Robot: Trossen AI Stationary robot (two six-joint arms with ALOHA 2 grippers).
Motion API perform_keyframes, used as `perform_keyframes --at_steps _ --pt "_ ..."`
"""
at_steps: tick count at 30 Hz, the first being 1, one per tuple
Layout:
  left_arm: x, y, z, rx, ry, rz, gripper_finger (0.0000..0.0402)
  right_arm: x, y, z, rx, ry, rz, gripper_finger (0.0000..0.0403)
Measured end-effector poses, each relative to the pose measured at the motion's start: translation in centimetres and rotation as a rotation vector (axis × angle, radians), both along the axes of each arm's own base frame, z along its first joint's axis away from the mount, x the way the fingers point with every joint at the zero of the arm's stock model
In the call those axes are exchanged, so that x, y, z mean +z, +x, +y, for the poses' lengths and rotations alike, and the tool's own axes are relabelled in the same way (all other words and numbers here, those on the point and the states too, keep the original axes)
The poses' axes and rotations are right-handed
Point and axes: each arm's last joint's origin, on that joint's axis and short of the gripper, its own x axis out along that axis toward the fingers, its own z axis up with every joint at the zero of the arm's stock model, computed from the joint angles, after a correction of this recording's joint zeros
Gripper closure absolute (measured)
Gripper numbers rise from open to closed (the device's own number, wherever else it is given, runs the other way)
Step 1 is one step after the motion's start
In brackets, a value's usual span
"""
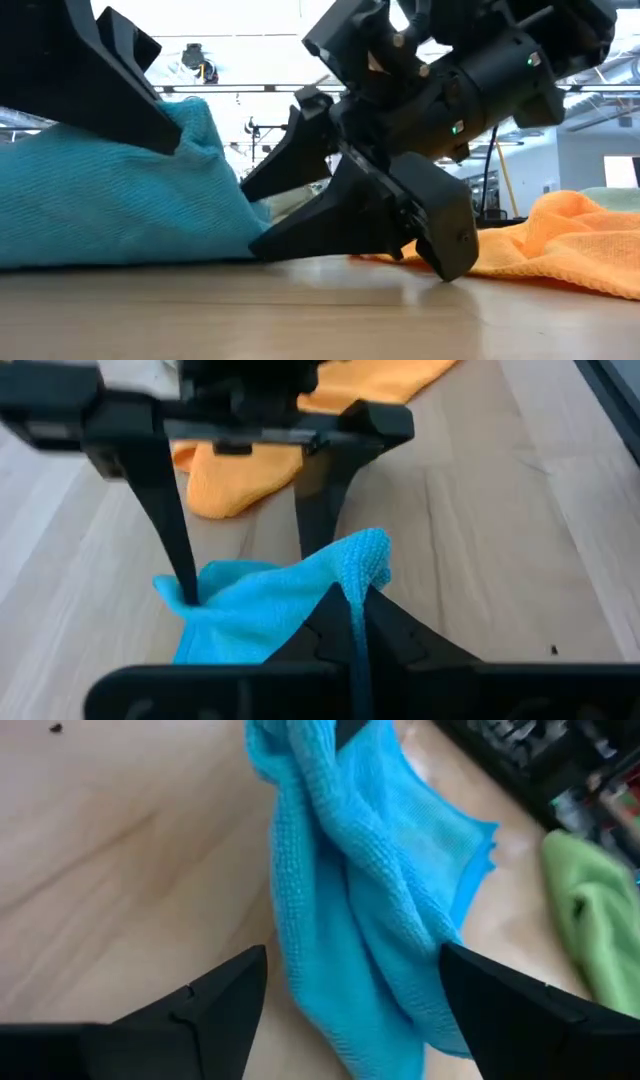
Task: Fold microfiber towels
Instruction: Fold the blue towel
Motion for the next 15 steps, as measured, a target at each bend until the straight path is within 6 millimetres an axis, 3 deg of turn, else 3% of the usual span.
perform_keyframes --at_steps 5,15 --pt "-0.2 -0.3 0.0 0.016 -0.006 0.019 0.0394 0.7 -0.3 0.3 0.028 -0.093 -0.010 0.0112" --pt "-0.2 -0.3 0.0 0.006 -0.006 0.022 0.0394 0.6 0.9 -2.7 0.149 -0.126 0.025 0.0112"
